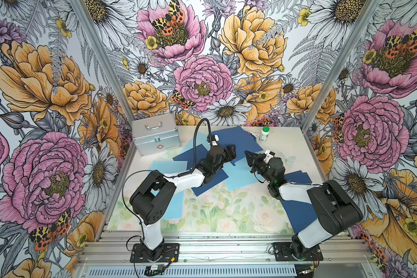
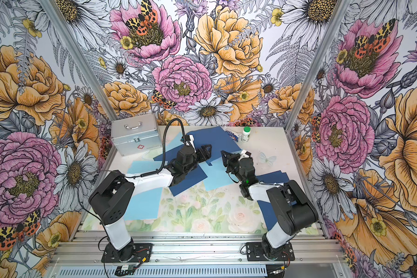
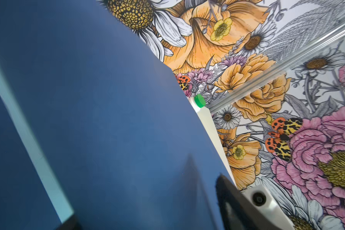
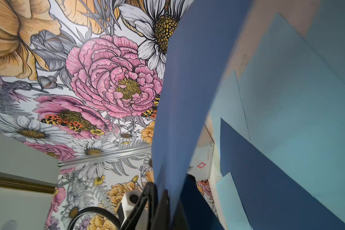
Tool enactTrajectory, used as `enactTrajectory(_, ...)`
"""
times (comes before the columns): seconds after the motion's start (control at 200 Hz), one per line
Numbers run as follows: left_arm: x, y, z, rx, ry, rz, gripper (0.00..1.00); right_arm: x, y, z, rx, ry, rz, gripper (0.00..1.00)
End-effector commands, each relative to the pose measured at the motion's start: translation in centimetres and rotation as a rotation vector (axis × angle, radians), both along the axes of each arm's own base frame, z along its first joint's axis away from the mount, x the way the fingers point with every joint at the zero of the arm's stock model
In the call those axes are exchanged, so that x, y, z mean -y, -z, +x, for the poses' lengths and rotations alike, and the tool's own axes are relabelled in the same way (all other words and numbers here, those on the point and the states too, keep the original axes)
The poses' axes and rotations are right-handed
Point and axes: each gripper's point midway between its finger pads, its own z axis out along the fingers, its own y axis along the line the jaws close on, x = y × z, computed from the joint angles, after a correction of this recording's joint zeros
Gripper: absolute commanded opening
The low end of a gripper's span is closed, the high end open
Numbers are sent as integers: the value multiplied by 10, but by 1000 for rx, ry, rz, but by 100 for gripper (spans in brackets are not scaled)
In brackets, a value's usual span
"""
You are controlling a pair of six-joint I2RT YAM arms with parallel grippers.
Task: Sort the scattered colored papers by color
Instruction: Pick up the colored paper.
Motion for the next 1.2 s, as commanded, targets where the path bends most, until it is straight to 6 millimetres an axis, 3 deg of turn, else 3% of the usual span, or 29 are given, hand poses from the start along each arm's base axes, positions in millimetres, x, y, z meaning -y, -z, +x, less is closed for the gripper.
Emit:
enactTrajectory(0.0,-18,-20,-17,49,36,35,99,13,-2,-10,-37,-54,-416,0)
enactTrajectory(0.155,-45,-26,-51,64,43,350,99,38,-16,-8,-6,-91,-800,0)
enactTrajectory(0.25,-63,-56,-75,156,-51,608,99,52,-13,0,-15,-151,-982,0)
enactTrajectory(0.31,-78,-73,-86,163,-124,676,99,63,-9,4,-49,-180,-1118,0)
enactTrajectory(0.44,-112,-89,-96,111,-263,580,99,82,-7,10,-63,-261,-1395,0)
enactTrajectory(0.56,-115,-97,-111,231,-252,534,99,119,-22,18,-147,-247,-1688,0)
enactTrajectory(0.651,-118,-86,-119,272,-205,381,99,132,-44,24,-149,-208,-1802,0)
enactTrajectory(0.736,-138,-64,-116,179,-215,230,99,138,-62,27,-134,-184,-1873,0)
enactTrajectory(0.846,-133,-50,-116,174,-41,158,99,126,-77,32,-56,-222,-1927,0)
enactTrajectory(0.971,-124,-54,-117,245,68,62,99,88,-88,28,123,-349,-1919,0)
enactTrajectory(1.111,-97,-67,-117,332,226,-6,97,35,-117,0,401,-471,-1751,0)
enactTrajectory(1.196,-78,-76,-120,407,336,-79,99,14,-143,-24,544,-499,-1609,0)
